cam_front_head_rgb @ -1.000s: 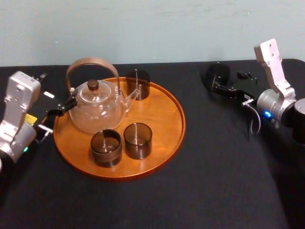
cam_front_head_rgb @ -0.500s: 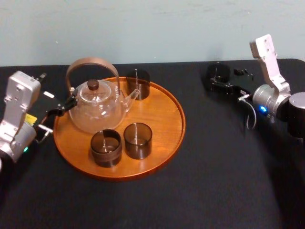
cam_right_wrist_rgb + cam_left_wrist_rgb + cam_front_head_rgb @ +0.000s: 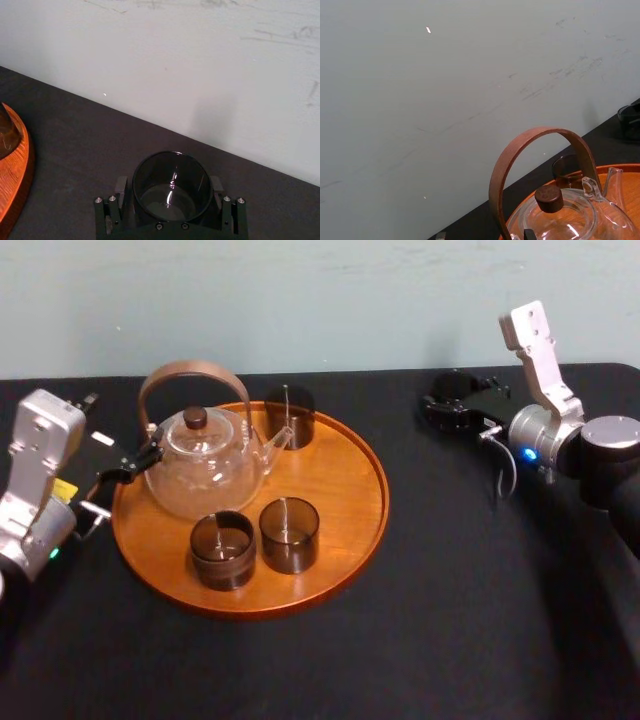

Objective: Pick up the glass from the table and place it on the tray.

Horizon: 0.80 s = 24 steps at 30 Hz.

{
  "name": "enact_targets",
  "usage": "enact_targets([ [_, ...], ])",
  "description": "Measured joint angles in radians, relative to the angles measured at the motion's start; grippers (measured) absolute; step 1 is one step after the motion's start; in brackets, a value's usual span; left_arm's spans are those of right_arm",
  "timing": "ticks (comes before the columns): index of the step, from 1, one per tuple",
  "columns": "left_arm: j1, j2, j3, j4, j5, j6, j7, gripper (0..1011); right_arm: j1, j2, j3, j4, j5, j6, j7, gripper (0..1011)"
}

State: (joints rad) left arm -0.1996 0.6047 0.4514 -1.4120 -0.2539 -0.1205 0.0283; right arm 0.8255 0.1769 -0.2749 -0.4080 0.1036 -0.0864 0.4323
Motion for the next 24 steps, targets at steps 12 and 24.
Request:
enact_targets([
  [12, 0.0, 0.0, 0.0, 0.0, 0.0, 0.0, 0.0, 1010, 0.04, -0.02, 0.003, 0.074, -0.015, -0.037, 0.002, 1010],
  [24, 0.0, 0.0, 0.0, 0.0, 0.0, 0.0, 0.0, 1010, 0.036, -0.018, 0.003, 0.068, -0.012, -0.034, 0.001, 908],
])
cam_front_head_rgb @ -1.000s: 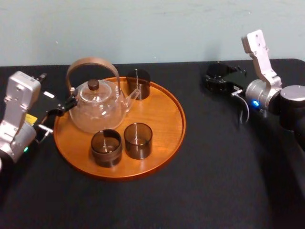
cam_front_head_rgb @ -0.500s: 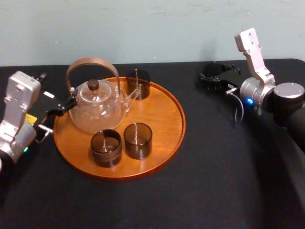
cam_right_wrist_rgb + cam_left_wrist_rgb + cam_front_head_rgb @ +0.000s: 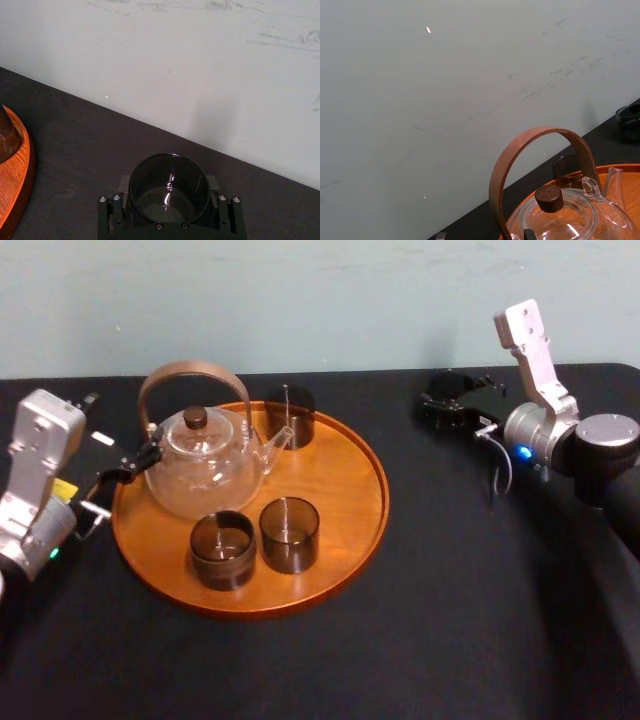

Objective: Pick up the glass from the table and place it on the tray.

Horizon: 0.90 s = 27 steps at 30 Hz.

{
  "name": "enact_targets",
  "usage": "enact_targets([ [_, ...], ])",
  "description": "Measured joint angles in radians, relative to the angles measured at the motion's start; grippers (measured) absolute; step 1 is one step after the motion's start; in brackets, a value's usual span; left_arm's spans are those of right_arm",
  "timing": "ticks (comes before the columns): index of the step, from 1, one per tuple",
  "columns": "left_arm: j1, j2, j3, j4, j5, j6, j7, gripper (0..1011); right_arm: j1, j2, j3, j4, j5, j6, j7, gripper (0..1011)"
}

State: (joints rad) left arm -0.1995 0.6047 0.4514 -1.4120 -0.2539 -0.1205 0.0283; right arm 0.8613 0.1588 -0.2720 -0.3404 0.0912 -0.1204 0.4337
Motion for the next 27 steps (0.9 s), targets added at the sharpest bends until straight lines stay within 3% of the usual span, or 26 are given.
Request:
enact_targets([
  [9, 0.0, 0.0, 0.0, 0.0, 0.0, 0.0, 0.0, 1010, -0.002, 0.001, 0.0, -0.005, 0.001, 0.003, 0.0, 908],
  [12, 0.0, 0.0, 0.0, 0.0, 0.0, 0.0, 0.0, 1010, -0.025, 0.008, 0.006, -0.045, 0.003, 0.017, 0.005, 908],
  [19, 0.0, 0.0, 0.0, 0.0, 0.0, 0.0, 0.0, 1009, -0.127, 0.042, 0.014, -0.237, 0.008, 0.089, 0.016, 908],
  [20, 0.0, 0.0, 0.0, 0.0, 0.0, 0.0, 0.0, 1009, -0.127, 0.042, 0.014, -0.237, 0.008, 0.089, 0.016, 908],
  [23, 0.0, 0.0, 0.0, 0.0, 0.0, 0.0, 0.0, 1010, -0.191, 0.067, 0.013, -0.365, 0.016, 0.134, 0.024, 908],
  [27, 0.0, 0.0, 0.0, 0.0, 0.0, 0.0, 0.0, 1010, -0.251, 0.09, 0.008, -0.487, 0.026, 0.171, 0.028, 908],
])
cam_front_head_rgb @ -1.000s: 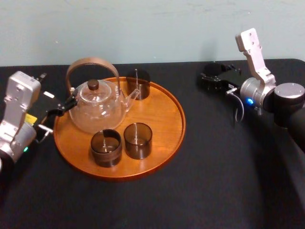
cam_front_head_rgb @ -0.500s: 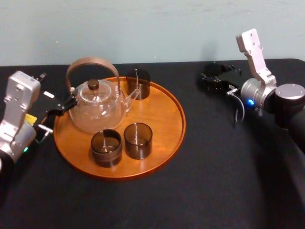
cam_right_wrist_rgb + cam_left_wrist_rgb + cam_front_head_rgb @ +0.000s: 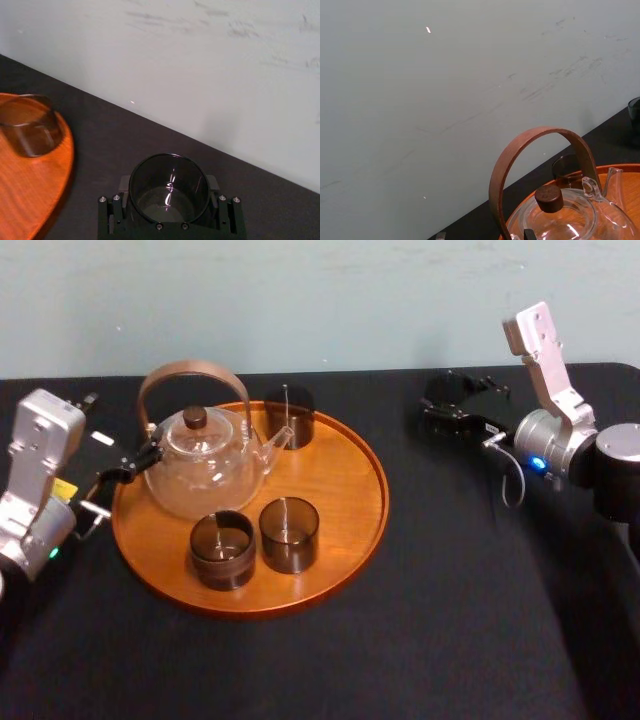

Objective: Pick up the glass from the table and place it on the tray.

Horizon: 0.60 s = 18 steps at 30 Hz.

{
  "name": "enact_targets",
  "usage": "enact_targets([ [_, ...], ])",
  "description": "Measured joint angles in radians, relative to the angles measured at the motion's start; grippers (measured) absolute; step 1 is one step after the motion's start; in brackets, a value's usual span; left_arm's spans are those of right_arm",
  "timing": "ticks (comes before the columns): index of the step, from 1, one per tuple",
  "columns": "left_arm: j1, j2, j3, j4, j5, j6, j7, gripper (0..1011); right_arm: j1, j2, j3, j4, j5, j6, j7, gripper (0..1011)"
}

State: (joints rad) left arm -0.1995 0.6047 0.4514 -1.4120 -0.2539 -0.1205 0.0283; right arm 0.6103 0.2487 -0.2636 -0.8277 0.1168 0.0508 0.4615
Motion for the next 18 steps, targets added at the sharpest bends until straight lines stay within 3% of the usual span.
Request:
enact_targets([
  [9, 0.0, 0.0, 0.0, 0.0, 0.0, 0.0, 0.0, 1010, -0.126, 0.05, -0.02, -0.253, 0.029, 0.056, 0.013, 908],
  [18, 0.0, 0.0, 0.0, 0.0, 0.0, 0.0, 0.0, 1009, -0.206, 0.08, -0.058, -0.412, 0.043, 0.086, 0.025, 908],
])
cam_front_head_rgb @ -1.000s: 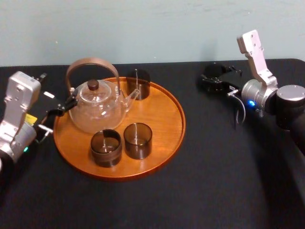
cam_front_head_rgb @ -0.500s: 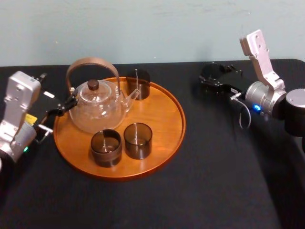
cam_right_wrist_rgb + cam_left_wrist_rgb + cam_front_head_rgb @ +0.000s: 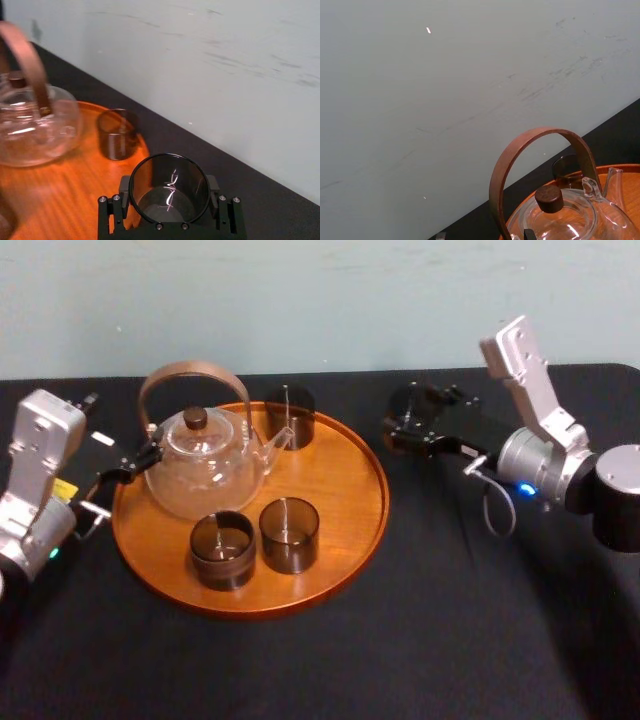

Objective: Pick up the glass from the table and place it on the tray.

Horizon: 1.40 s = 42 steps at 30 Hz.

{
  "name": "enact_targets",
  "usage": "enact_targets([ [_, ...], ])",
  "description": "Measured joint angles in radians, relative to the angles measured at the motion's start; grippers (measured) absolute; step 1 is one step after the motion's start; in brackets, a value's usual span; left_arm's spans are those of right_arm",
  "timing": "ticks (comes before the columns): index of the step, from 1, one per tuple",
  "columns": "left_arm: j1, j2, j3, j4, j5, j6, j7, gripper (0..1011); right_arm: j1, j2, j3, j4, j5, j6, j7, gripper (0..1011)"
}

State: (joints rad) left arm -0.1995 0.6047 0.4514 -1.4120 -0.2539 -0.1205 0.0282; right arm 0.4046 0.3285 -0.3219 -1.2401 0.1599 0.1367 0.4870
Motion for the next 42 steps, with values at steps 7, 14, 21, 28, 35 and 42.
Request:
enact_targets([
  [7, 0.0, 0.0, 0.0, 0.0, 0.0, 0.0, 0.0, 1009, -0.04, 0.014, -0.045, -0.073, 0.007, 0.001, 0.011, 908],
  [14, 0.0, 0.0, 0.0, 0.0, 0.0, 0.0, 0.0, 1010, -0.036, 0.009, -0.086, -0.068, 0.011, -0.01, 0.014, 908],
  [21, 0.0, 0.0, 0.0, 0.0, 0.0, 0.0, 0.0, 1010, -0.011, -0.01, -0.117, -0.029, 0.02, -0.026, 0.014, 908],
  [28, 0.0, 0.0, 0.0, 0.0, 0.0, 0.0, 0.0, 1010, 0.017, -0.029, -0.144, 0.013, 0.026, -0.045, 0.016, 908],
  [35, 0.0, 0.0, 0.0, 0.0, 0.0, 0.0, 0.0, 1010, 0.041, -0.046, -0.166, 0.051, 0.026, -0.057, 0.017, 908],
  [42, 0.0, 0.0, 0.0, 0.0, 0.0, 0.0, 0.0, 1010, 0.053, -0.054, -0.18, 0.072, 0.024, -0.063, 0.017, 908],
])
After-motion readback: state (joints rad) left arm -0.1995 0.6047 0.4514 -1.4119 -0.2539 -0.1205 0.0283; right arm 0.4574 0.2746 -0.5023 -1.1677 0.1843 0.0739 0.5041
